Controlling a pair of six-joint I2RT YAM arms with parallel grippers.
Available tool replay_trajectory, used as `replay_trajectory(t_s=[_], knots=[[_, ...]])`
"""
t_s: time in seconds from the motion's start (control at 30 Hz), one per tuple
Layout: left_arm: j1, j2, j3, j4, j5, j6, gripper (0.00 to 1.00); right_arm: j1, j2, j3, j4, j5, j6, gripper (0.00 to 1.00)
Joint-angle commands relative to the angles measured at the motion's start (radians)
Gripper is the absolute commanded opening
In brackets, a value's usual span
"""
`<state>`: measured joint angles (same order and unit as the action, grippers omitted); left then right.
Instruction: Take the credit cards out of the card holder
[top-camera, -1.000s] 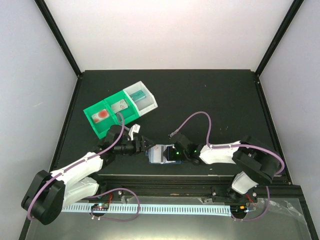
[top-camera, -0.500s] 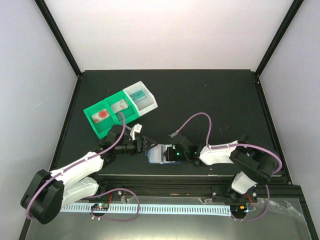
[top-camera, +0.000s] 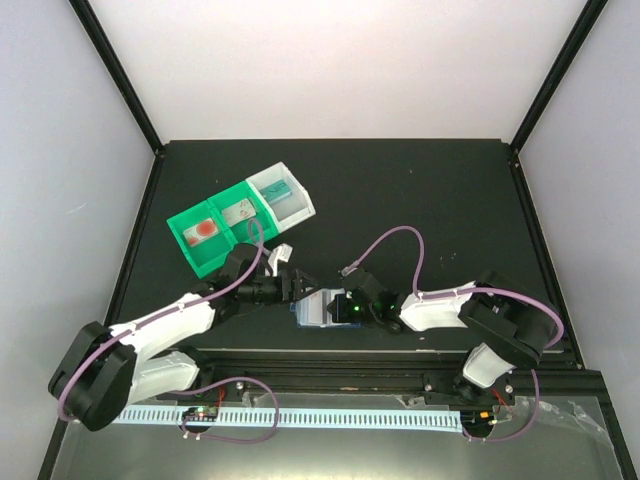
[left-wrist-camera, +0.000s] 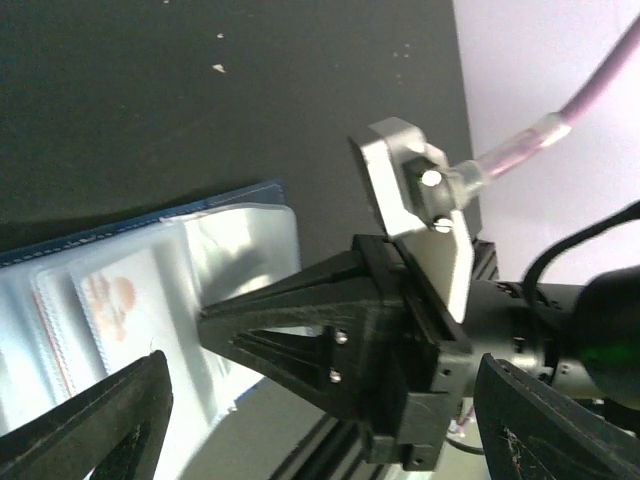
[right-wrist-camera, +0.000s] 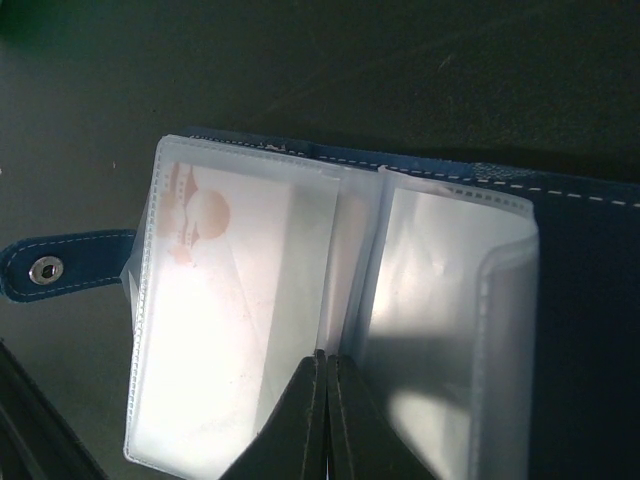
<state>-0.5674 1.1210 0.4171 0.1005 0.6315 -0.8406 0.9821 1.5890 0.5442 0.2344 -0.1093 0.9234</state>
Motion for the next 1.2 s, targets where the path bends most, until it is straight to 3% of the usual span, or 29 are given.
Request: replay_trajectory(t_s=[0.0, 0.73, 1.17], knots=[[-0.006, 0.050, 0.046, -0.024, -0.048, 0.087, 0.85, 0.007, 0.014, -0.019, -0.009, 0.013, 0.005, 0.04], [-0.006, 0.232, 0.040, 0.124, -0.019, 0.106, 0.87, 0.006, 0.021, -0.024, 0.005, 0.011, -0.001, 0.03], [-0.005, 0.235, 0.029, 0.152, 0.012, 0.089, 0.87, 0.006, 0.026, -0.024, 0.011, 0.007, -0.001, 0.04]])
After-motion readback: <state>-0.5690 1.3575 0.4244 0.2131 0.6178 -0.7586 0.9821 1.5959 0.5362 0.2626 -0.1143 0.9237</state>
